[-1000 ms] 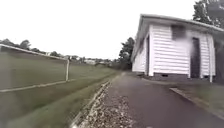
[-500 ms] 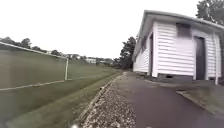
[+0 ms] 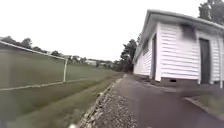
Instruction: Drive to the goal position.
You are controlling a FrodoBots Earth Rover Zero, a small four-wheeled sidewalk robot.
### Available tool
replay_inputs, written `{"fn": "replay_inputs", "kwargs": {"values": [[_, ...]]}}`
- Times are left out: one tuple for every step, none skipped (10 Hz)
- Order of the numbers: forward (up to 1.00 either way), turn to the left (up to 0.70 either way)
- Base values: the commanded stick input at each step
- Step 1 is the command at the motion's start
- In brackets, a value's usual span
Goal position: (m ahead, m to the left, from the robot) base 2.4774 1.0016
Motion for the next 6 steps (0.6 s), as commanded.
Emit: {"fn": "replay_inputs", "kwargs": {"values": [[0.7, -0.32], [0.7, -0.32], [0.7, -0.32], [0.7, -0.32], [0.7, -0.32], [0.7, -0.32]]}}
